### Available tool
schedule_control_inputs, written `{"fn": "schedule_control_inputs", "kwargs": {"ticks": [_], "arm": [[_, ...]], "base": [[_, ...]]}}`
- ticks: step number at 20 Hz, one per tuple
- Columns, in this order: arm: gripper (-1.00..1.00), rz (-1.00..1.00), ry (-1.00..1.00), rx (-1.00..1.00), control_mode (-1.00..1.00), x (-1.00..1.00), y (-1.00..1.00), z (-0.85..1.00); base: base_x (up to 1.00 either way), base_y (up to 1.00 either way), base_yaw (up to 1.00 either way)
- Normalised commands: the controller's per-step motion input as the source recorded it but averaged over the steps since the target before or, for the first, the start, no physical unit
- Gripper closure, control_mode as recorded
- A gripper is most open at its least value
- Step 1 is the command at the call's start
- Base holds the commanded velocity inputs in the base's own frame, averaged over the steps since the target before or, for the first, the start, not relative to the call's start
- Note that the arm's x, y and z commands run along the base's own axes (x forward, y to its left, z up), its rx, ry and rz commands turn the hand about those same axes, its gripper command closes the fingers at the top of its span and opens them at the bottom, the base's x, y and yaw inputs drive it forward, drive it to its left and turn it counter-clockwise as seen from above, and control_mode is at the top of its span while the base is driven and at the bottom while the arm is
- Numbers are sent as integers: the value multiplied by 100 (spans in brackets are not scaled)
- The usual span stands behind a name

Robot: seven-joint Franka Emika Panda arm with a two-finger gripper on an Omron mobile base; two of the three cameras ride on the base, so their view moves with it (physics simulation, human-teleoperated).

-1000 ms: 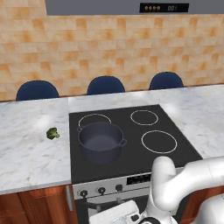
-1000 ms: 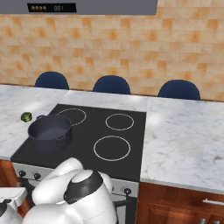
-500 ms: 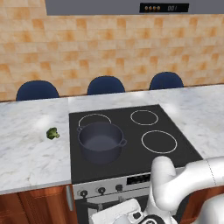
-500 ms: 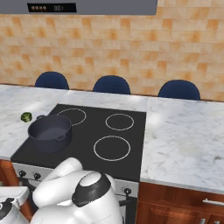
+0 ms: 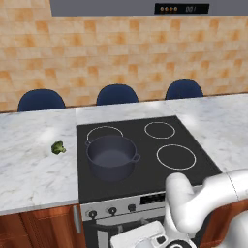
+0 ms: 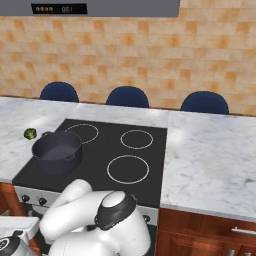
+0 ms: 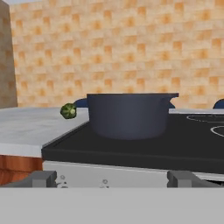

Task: Turn on the burner for the pot on the stove. Wait thirty seconds for the pot to heat up. Then add the broccoli to the pot.

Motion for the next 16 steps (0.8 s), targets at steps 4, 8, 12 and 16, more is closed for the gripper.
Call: {"fn": "schedule_control_inputs", "kwargs": {"ticks": [4,8,12,16], "arm": [[-100,0,0,1,-100,12,-8,1],[-100,0,0,0,-100,19,0,0],[-100,0,0,0,-100,20,0,0],[-100,0,0,0,-100,18,0,0]], "base": [[0,0,0],[0,0,0],[0,0,0],[0,0,0]]}}
